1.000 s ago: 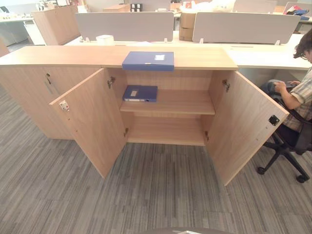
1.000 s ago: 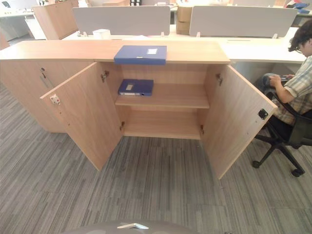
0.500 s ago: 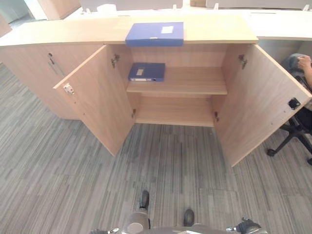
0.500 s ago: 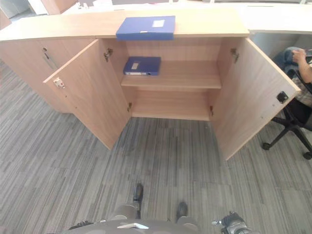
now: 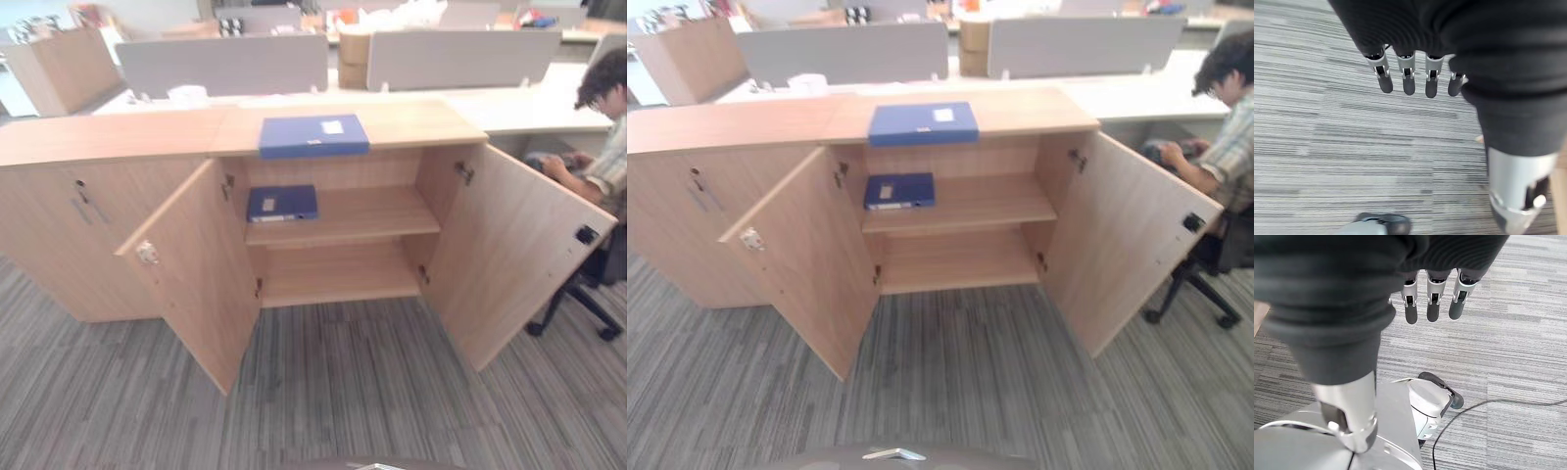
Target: Put the empty folder in the office cabinet
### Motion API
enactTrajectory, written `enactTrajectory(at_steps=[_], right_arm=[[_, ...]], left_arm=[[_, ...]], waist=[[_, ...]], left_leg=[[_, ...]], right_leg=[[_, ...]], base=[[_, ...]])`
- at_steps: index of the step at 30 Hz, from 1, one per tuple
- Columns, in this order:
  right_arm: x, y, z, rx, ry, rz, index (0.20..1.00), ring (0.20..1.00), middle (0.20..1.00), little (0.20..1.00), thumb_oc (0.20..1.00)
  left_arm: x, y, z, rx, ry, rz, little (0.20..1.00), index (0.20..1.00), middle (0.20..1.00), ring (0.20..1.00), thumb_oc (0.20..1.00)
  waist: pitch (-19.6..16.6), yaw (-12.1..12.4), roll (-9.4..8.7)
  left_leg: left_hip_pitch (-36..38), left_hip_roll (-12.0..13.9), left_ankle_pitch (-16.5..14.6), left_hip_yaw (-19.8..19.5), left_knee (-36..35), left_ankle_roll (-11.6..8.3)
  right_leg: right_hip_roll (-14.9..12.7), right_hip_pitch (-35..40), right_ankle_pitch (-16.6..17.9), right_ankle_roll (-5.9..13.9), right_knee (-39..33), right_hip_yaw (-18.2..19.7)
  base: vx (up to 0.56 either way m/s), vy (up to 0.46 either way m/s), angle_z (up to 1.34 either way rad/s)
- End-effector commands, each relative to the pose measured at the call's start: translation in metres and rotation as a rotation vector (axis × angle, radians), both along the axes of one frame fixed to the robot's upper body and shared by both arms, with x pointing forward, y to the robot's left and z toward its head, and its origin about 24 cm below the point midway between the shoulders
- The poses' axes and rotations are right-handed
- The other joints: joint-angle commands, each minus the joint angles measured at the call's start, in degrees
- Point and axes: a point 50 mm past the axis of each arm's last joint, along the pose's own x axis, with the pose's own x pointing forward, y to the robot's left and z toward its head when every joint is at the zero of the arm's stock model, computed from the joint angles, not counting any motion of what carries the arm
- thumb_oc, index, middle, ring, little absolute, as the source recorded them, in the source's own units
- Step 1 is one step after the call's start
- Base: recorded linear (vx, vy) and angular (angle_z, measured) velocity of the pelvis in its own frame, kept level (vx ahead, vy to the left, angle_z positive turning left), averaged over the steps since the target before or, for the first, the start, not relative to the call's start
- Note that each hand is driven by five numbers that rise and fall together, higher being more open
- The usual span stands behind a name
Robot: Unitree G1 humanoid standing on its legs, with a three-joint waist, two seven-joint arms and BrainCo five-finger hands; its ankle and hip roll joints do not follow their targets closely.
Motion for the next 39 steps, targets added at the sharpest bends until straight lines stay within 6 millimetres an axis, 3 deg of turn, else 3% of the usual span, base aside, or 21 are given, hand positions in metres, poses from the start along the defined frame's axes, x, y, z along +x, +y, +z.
enactTrajectory(at_steps=[1, 2, 5, 7, 9, 13, 16, 17, 20, 21, 26, 27, 29, 30, 31, 32, 33, 34, 37, 38, 39], right_arm=[[0.041, -0.012, 0.008, -0.038, -0.118, -0.010, 1.000, 1.000, 1.000, 1.000, 1.000], [0.041, -0.012, 0.008, -0.038, -0.118, -0.010, 1.000, 1.000, 1.000, 1.000, 1.000], [0.043, -0.015, 0.009, -0.052, -0.134, -0.054, 1.000, 1.000, 1.000, 1.000, 1.000], [0.041, -0.016, 0.009, -0.057, -0.129, -0.061, 1.000, 1.000, 1.000, 1.000, 1.000], [0.039, -0.016, 0.008, -0.057, -0.123, -0.059, 1.000, 1.000, 1.000, 1.000, 1.000], [0.020, -0.015, 0.006, -0.054, -0.077, -0.063, 1.000, 1.000, 1.000, 1.000, 1.000], [0.013, -0.015, 0.005, -0.055, -0.053, -0.054, 1.000, 1.000, 1.000, 1.000, 1.000], [0.009, -0.014, 0.004, -0.051, -0.048, -0.061, 1.000, 1.000, 1.000, 1.000, 1.000], [0.009, -0.016, 0.005, -0.055, -0.057, -0.064, 1.000, 1.000, 1.000, 1.000, 1.000], [0.013, -0.018, 0.005, -0.060, -0.074, -0.075, 1.000, 1.000, 1.000, 1.000, 1.000], [0.022, -0.021, 0.007, -0.071, -0.105, -0.073, 1.000, 1.000, 1.000, 1.000, 1.000], [0.026, -0.023, 0.009, -0.077, -0.121, -0.073, 1.000, 1.000, 1.000, 1.000, 1.000], [0.027, -0.024, 0.009, -0.079, -0.126, -0.077, 1.000, 1.000, 1.000, 1.000, 1.000], [0.031, -0.027, 0.011, -0.087, -0.144, -0.094, 1.000, 1.000, 1.000, 1.000, 1.000], [0.031, -0.027, 0.011, -0.087, -0.144, -0.094, 1.000, 1.000, 1.000, 1.000, 1.000], [0.035, -0.029, 0.012, -0.094, -0.156, -0.101, 1.000, 1.000, 1.000, 1.000, 1.000], [0.037, -0.032, 0.013, -0.103, -0.161, -0.101, 1.000, 1.000, 1.000, 1.000, 1.000], [0.037, -0.032, 0.013, -0.103, -0.161, -0.102, 1.000, 1.000, 1.000, 1.000, 1.000], [0.041, -0.034, 0.014, -0.114, -0.167, -0.098, 1.000, 1.000, 1.000, 1.000, 1.000], [0.041, -0.035, 0.014, -0.117, -0.166, -0.094, 1.000, 1.000, 1.000, 1.000, 1.000], [0.043, -0.036, 0.015, -0.122, -0.174, -0.091, 1.000, 1.000, 1.000, 1.000, 1.000]], left_arm=[[-0.001, 0.016, 0.004, 0.053, 0.004, 0.045, 1.000, 1.000, 1.000, 1.000, 1.000], [-0.001, 0.015, 0.004, 0.052, 0.004, 0.045, 1.000, 1.000, 1.000, 1.000, 1.000], [0.002, 0.018, 0.004, 0.061, -0.007, 0.054, 1.000, 1.000, 1.000, 1.000, 1.000], [-0.002, 0.016, 0.004, 0.054, 0.005, 0.060, 1.000, 1.000, 1.000, 1.000, 1.000], [-0.004, 0.015, 0.003, 0.051, 0.013, 0.061, 1.000, 1.000, 1.000, 1.000, 1.000], [-0.017, 0.013, 0.002, 0.046, 0.065, 0.041, 1.000, 1.000, 1.000, 1.000, 1.000], [-0.023, 0.011, 0.001, 0.039, 0.083, 0.047, 1.000, 1.000, 1.000, 1.000, 1.000], [-0.025, 0.008, 0.000, 0.032, 0.086, 0.046, 1.000, 1.000, 1.000, 1.000, 1.000], [-0.021, 0.004, -0.001, 0.022, 0.078, 0.040, 1.000, 1.000, 1.000, 1.000, 1.000], [-0.011, -0.001, -0.001, 0.012, 0.050, 0.032, 1.000, 1.000, 1.000, 1.000, 1.000], [0.002, -0.003, -0.001, 0.016, 0.007, 0.036, 1.000, 1.000, 1.000, 1.000, 1.000], [0.006, -0.002, 0.000, 0.020, -0.007, 0.036, 1.000, 1.000, 1.000, 1.000, 1.000], [0.007, -0.002, 0.000, 0.020, -0.008, 0.038, 1.000, 1.000, 1.000, 1.000, 1.000], [0.011, 0.000, 0.001, 0.023, -0.019, 0.035, 1.000, 1.000, 1.000, 1.000, 1.000], [0.011, 0.000, 0.001, 0.023, -0.019, 0.035, 1.000, 1.000, 1.000, 1.000, 1.000], [0.015, -0.001, 0.001, 0.023, -0.029, 0.024, 1.000, 1.000, 1.000, 1.000, 1.000], [0.016, -0.001, 0.001, 0.024, -0.032, 0.021, 1.000, 1.000, 1.000, 1.000, 1.000], [0.016, -0.001, 0.001, 0.024, -0.032, 0.021, 1.000, 1.000, 1.000, 1.000, 1.000], [0.016, -0.002, 0.001, 0.022, -0.029, 0.019, 1.000, 1.000, 1.000, 1.000, 1.000], [0.016, -0.002, 0.001, 0.025, -0.031, 0.017, 1.000, 1.000, 1.000, 1.000, 1.000], [0.018, -0.001, 0.002, 0.030, -0.035, 0.017, 1.000, 1.000, 1.000, 1.000, 1.000]], waist=[[3.28, -0.28, 0.40], [3.37, -0.34, 0.48], [5.94, -2.41, 0.75], [8.11, -4.14, -0.32], [8.68, -4.50, -0.33], [8.35, -5.67, -2.27], [7.26, -6.43, -2.13], [6.16, -7.03, -1.63], [5.27, -7.49, -0.77], [4.76, -7.77, -0.19], [4.30, -7.94, 0.17], [4.36, -7.74, 0.29], [4.53, -7.64, 0.24], [5.60, -7.02, -0.36], [5.65, -7.02, -0.36], [6.73, -6.52, -1.08], [7.41, -6.14, -1.63], [7.53, -6.03, -1.55], [7.94, -4.89, -2.80], [8.09, -4.16, -2.61], [8.02, -2.91, -1.10]], left_leg=[[-6.15, 3.62, -0.80, -4.63, 0.01, -5.13], [-6.04, 3.71, -0.87, -4.72, 0.01, -5.18], [-3.33, 3.45, -2.40, -5.54, 0.01, -4.96], [0.70, 2.28, -4.58, -6.45, 0.01, -4.70], [1.89, 2.37, -5.32, -6.80, 0.01, -4.75], [5.81, 2.01, -8.86, -9.36, 0.01, -5.37], [7.27, 3.48, -10.56, -10.25, 0.01, -5.73], [8.30, 5.49, -11.50, -10.82, 0.01, -6.54], [9.09, 8.16, -12.03, -11.09, 0.01, -7.72], [9.04, 10.20, -11.28, -10.95, 0.01, -8.85], [7.99, 12.59, -9.94, -10.61, 3.00, -10.51], [7.02, 13.22, -7.93, -10.67, 6.99, -11.27], [5.84, 13.24, -6.77, -10.40, 10.11, -11.66], [2.14, 11.78, -2.89, -10.01, 18.24, -12.23], [2.04, 11.76, -3.00, -10.02, 18.46, -12.22], [-0.60, 10.53, -1.05, -9.17, 24.77, -12.04], [-2.62, 10.16, -1.41, -8.18, 26.56, -11.62], [-2.63, 10.24, -1.62, -8.09, 26.86, -11.60], [-6.75, 10.29, -7.21, -5.55, 20.50, -9.94], [-8.32, 10.71, -6.09, -6.08, 16.35, -10.18], [-11.25, 11.73, -0.54, -8.48, 7.54, -10.89]], right_leg=[[2.08, 6.72, 6.86, 1.04, -12.62, -2.22], [2.17, 6.89, 6.80, 0.99, -12.64, -2.34], [5.83, 2.79, 7.10, 1.20, -19.30, -1.81], [9.53, -2.42, 10.68, 2.00, -24.80, -0.84], [10.38, -2.30, 11.20, 2.21, -26.45, -1.45], [11.89, -3.90, 13.21, 2.47, -28.87, -2.53], [12.18, -3.36, 14.19, 1.65, -28.78, -3.98], [13.29, -2.72, 12.96, 0.88, -28.40, -4.56], [14.88, -2.49, 11.26, -0.16, -27.28, -5.04], [16.13, -2.44, 9.16, -1.19, -26.04, -5.41], [18.00, -1.94, 6.02, -2.84, -24.57, -5.76], [18.92, -0.85, 4.27, -3.82, -24.15, -5.75], [19.17, -0.10, 3.43, -4.25, -24.10, -5.67], [19.50, 2.28, 2.15, -5.32, -24.25, -4.90], [19.49, 2.30, 2.16, -5.31, -24.26, -4.91], [19.49, 4.23, 1.21, -6.15, -24.45, -4.37], [19.02, 5.26, 0.74, -6.27, -24.67, -3.93], [19.12, 5.33, 0.74, -6.27, -24.66, -3.85], [17.50, 7.71, 0.10, -5.03, -25.93, -3.05], [17.34, 8.75, -0.04, -4.50, -26.83, -2.67], [18.06, 10.27, -0.80, -4.07, -27.61, -1.95]], base=[[0.06, 0.006, 0.06], [0.13, -0.014, 0.20], [0.17, -0.018, 0.14], [0.37, -0.022, 0.07], [0.25, -0.025, 0.11], [0.37, -0.125, 0.41], [0.33, -0.198, 0.70], [0.40, -0.260, 0.72], [0.34, -0.255, 0.48], [0.31, -0.248, 0.24], [0.24, -0.216, 0.19], [0.21, -0.164, 0.20], [0.18, -0.154, 0.08], [0.09, -0.101, -0.13], [0.16, -0.162, -0.05], [0.11, -0.077, 0.04], [0.11, -0.076, -0.07], [0.11, -0.017, -0.34], [0.16, 0.035, -0.39], [0.22, 0.149, -0.13], [0.16, 0.123, -0.16]])
